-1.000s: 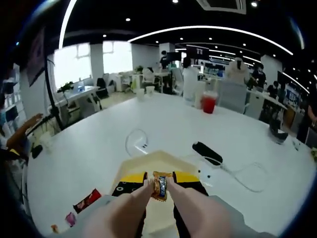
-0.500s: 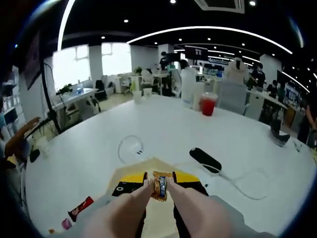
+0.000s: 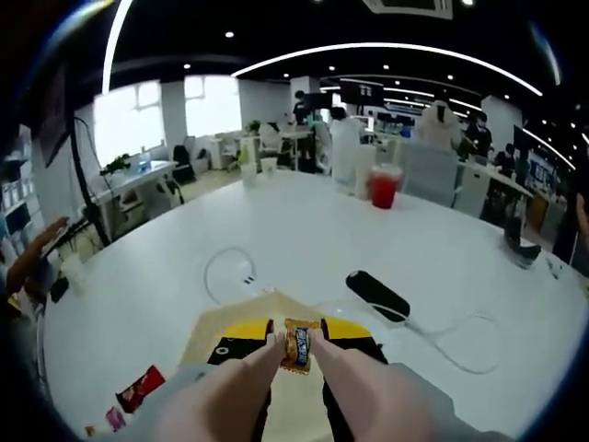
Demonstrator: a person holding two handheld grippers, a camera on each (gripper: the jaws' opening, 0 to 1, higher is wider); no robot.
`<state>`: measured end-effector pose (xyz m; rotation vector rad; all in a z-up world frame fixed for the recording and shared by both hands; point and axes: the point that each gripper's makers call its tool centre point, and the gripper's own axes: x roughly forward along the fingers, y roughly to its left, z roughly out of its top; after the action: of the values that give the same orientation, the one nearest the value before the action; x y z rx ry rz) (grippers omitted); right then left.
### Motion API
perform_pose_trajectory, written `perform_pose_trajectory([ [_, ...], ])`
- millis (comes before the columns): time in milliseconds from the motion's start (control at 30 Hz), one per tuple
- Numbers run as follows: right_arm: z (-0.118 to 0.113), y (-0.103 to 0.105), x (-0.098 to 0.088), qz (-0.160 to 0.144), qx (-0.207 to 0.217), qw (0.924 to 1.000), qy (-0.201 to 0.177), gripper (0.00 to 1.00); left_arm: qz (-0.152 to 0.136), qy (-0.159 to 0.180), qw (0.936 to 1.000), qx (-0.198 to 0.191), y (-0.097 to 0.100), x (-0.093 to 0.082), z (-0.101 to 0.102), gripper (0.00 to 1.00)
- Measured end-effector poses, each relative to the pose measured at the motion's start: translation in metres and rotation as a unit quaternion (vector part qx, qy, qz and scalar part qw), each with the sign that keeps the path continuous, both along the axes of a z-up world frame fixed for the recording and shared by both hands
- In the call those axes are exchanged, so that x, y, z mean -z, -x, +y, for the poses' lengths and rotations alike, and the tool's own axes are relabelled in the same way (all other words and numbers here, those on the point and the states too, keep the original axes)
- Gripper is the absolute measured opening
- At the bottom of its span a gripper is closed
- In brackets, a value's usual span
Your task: Place the target food into the container with the food tongs after gripping and lifting it, then release it inside without dropping or visibly crushing the food.
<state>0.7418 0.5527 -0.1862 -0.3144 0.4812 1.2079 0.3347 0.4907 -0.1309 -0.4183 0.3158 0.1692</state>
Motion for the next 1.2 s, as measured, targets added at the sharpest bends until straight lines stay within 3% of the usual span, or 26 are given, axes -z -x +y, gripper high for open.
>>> perform_pose_trajectory([
  [400,0.002,0.005,0.006,0.004,-0.007,1.0000,0.004,0.20,-0.003,0.004,0.9999,-0.010,0.002,0.000,-0.001,0.96],
  [633,0.001,0.006,0.000,0.005,-0.007,1.0000,-0.004,0.21,-0.001,0.010,0.9999,-0.007,0.003,0.004,-0.005,0.97],
  [767,-0.007,0.011,-0.006,0.028,0.006,0.9994,-0.022,0.22,-0.010,0.010,0.9999,-0.006,0.001,-0.001,-0.004,0.97],
  [867,-0.012,0.015,-0.012,0.025,0.006,0.9993,-0.026,0.22,-0.018,0.011,0.9998,-0.003,-0.002,-0.005,-0.004,0.97],
  [1033,-0.026,0.037,-0.022,0.039,-0.002,0.9984,-0.041,0.22,-0.051,0.017,0.9985,-0.005,-0.011,-0.018,-0.001,0.97],
  [1200,-0.042,0.046,-0.020,0.026,-0.015,0.9992,-0.028,0.23,-0.066,0.021,0.9976,0.009,-0.022,-0.021,-0.004,0.97],
])
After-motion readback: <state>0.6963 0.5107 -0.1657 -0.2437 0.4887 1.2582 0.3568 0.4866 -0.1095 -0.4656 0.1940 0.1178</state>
